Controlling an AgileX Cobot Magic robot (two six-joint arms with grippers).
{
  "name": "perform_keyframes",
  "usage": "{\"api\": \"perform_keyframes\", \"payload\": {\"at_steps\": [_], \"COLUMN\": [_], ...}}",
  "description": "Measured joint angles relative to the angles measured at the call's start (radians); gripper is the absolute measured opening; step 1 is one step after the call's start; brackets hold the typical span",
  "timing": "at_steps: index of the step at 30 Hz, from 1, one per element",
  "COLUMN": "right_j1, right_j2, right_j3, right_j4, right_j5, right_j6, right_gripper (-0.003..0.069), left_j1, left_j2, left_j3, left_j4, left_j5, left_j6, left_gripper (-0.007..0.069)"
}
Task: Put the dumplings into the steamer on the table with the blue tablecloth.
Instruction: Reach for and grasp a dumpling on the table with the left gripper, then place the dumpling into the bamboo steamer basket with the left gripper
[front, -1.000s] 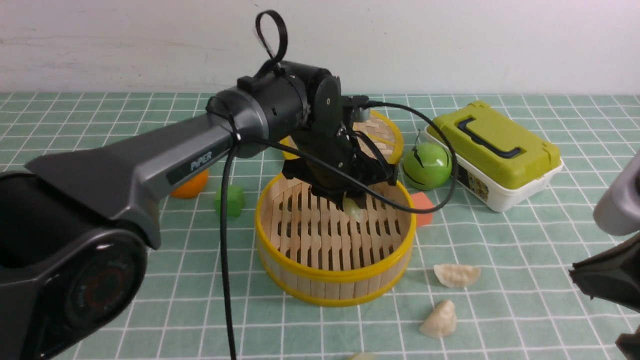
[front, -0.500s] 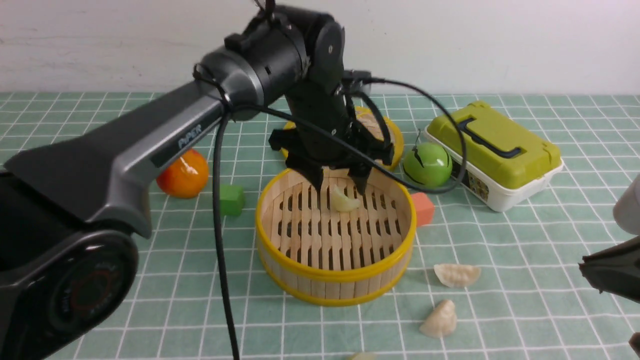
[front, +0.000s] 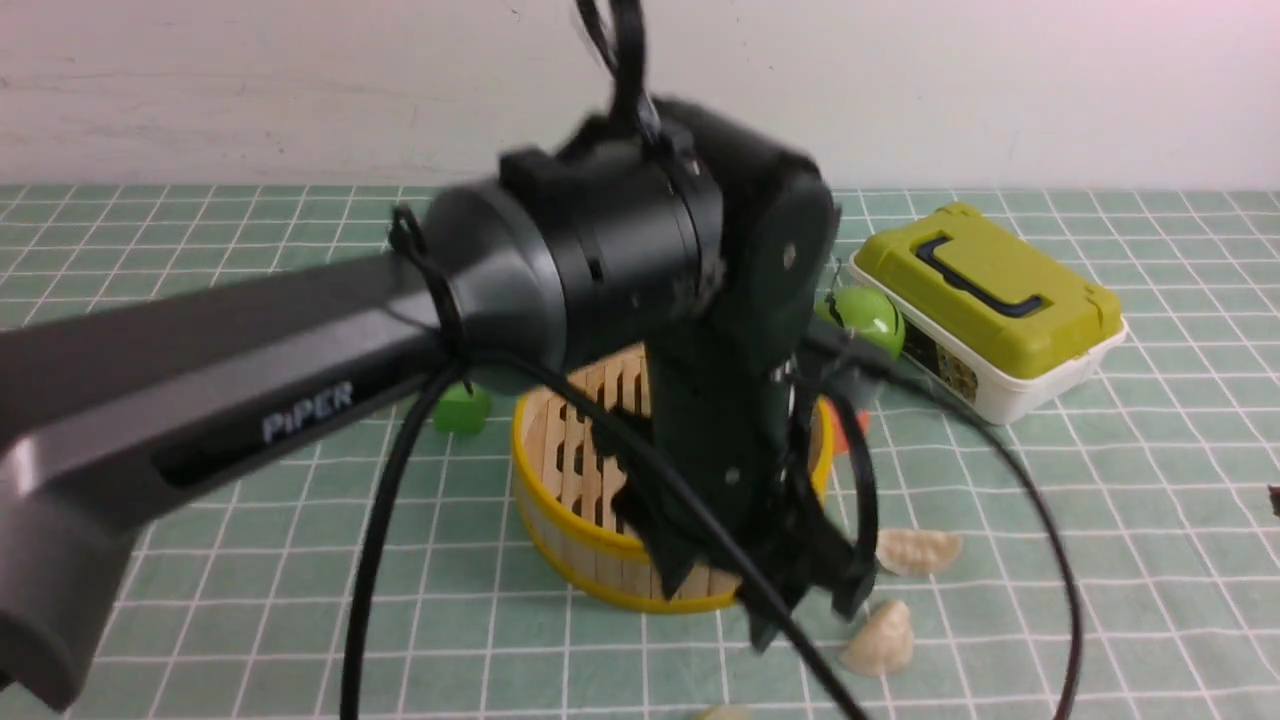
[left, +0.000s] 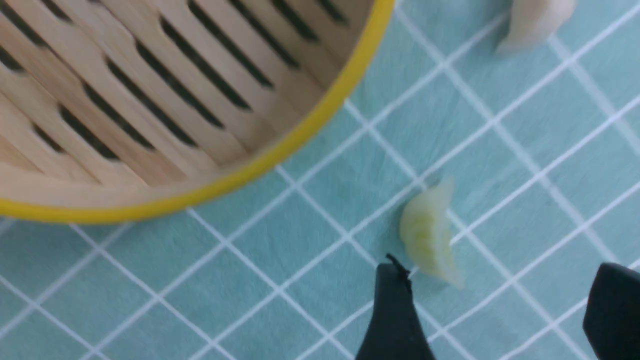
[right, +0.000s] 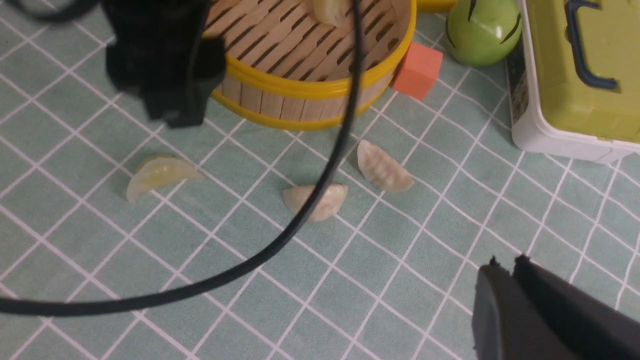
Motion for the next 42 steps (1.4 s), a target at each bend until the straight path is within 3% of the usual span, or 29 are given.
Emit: {"api": "perform_keyframes", "payload": {"at_steps": [12,15,18,20,28,35,42], "right_j1": [0.003,0.003,0.003,0.003,0.003,0.003,0.003], "right_j2": [-0.008,-0.008,-0.008,-0.008,-0.008,0.003,0.073], "right_j3": [0.000,0.000,0.000,0.000,0.000,0.000,0.000], "right_j4": [0.000,0.000,0.000,0.000,0.000,0.013,0.084], "right_j5": [0.003,0.003,0.003,0.003,0.003,0.000,0.002], "right_j6": [0.011,0.011,0.011,0.011,0.011,0.011,0.011], "right_gripper": [0.0050,0.0052,0.0057,0.0059,0.0068,0.0076,0.0075], "left_j1": [-0.004,-0.004,-0.004,-0.004,0.027,0.236,0.340], "left_j2": [0.093,0.128,0.129,0.123,0.001,0.042,0.188], "left_j3": [0.161,0.161,0.161,0.159,0.006,-0.197,-0.208], "left_j4": [-0.056,-0.042,-0.026,-0.026,0.003,0.017,-0.043], "left_j5": [-0.178,-0.185,-0.184,-0.182,-0.087,-0.128,-0.243], "left_j6": [-0.005,-0.022,-0.044,-0.048,-0.051,-0.068,-0.080], "left_gripper": [0.0454,0.0387,0.0220,0.0188,0.0200,0.0200,0.0200]}}
